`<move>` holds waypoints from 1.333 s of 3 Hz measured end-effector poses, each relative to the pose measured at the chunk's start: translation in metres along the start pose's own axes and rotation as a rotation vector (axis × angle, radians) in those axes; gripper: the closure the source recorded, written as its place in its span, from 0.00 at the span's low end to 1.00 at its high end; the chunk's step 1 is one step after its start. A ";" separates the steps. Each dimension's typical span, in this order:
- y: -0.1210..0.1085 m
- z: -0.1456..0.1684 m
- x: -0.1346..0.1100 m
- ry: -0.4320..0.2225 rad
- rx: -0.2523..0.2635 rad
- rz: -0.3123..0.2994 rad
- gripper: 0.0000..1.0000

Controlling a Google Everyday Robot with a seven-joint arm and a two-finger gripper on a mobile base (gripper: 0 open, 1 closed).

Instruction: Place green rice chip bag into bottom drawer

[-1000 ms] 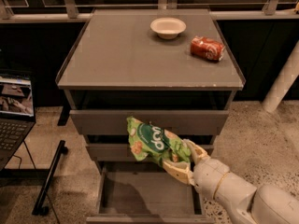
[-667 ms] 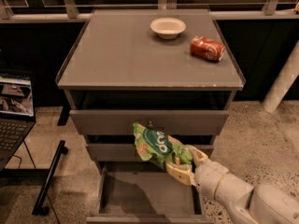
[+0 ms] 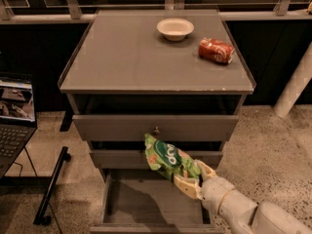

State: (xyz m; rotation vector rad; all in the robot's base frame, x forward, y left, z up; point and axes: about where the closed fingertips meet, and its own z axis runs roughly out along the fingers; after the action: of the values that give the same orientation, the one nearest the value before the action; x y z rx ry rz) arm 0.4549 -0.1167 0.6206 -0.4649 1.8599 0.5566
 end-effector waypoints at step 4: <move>-0.040 0.077 0.207 0.197 -0.030 0.244 1.00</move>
Offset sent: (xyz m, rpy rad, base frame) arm 0.0140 -0.0028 -0.2202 0.1284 0.2493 -0.0487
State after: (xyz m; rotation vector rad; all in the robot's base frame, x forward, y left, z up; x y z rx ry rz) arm 0.4657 -0.1154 0.3963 -0.3226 2.1163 0.7243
